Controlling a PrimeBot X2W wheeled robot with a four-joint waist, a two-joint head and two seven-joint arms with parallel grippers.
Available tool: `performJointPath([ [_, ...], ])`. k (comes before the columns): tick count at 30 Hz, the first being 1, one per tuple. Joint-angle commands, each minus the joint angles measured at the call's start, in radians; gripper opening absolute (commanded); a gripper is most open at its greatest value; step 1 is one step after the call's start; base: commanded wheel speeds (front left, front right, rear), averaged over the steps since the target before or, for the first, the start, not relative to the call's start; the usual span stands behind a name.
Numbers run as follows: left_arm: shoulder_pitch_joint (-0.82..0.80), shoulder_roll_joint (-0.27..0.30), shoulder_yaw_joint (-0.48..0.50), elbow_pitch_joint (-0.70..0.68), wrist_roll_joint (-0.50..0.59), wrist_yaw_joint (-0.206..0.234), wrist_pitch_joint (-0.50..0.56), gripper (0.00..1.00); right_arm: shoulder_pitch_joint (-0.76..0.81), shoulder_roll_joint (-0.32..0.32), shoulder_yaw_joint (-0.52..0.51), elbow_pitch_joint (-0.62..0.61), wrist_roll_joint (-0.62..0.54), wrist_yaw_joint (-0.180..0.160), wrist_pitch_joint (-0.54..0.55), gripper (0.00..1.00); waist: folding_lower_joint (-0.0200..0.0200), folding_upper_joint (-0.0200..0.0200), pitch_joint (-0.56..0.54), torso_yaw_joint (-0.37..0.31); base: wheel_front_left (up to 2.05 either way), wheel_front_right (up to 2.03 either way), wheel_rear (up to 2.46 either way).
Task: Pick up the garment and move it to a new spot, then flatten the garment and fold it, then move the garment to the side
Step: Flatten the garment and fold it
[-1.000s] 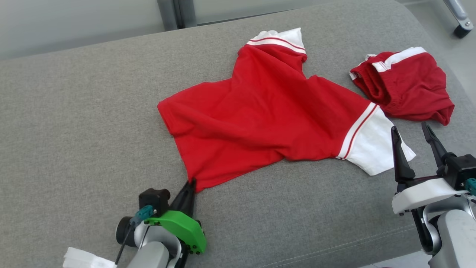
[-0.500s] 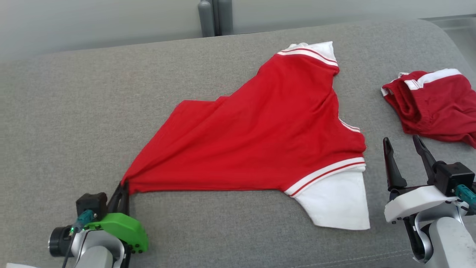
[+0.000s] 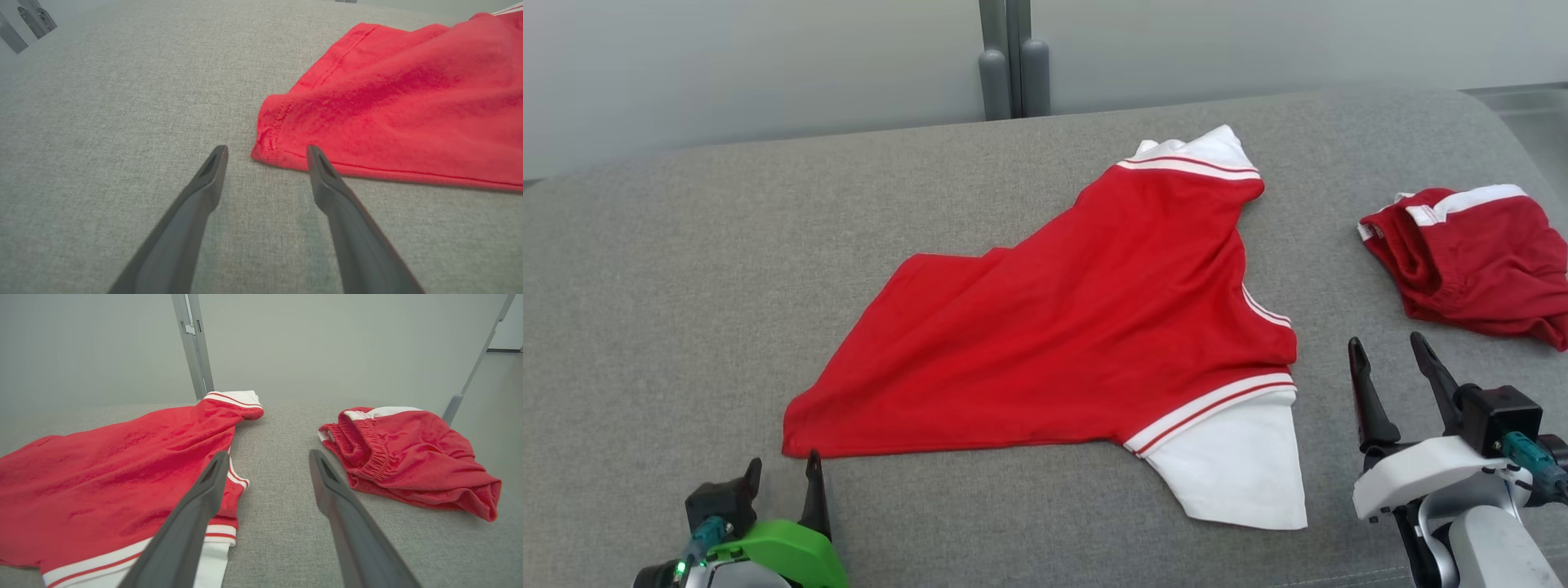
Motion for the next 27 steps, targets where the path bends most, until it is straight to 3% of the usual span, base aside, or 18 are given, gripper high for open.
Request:
performJointPath([
  [1, 0.018, -0.004, 0.008, -0.010, 0.011, 0.004, 0.001, 1.00, 0.015, 0.002, -0.001, 0.004, 0.005, -0.002, -0.003, 1.00, 0.0000, -0.0001, -0.022, -0.002, 0.00, 0.00, 0.00],
  [13, 0.173, -0.051, 0.061, -0.209, 0.085, 0.006, 0.001, 1.00, 0.092, 0.050, -0.011, 0.005, -0.003, -0.002, -0.003, 1.00, 0.0000, -0.0001, -0.100, 0.007, 0.00, 0.00, 0.00],
  [27, 0.230, -0.053, 0.029, -0.286, 0.079, 0.010, 0.001, 1.00, 0.139, 0.074, 0.006, 0.007, -0.010, -0.002, -0.003, 1.00, 0.0000, -0.0001, -0.129, 0.025, 0.00, 0.00, 0.00],
])
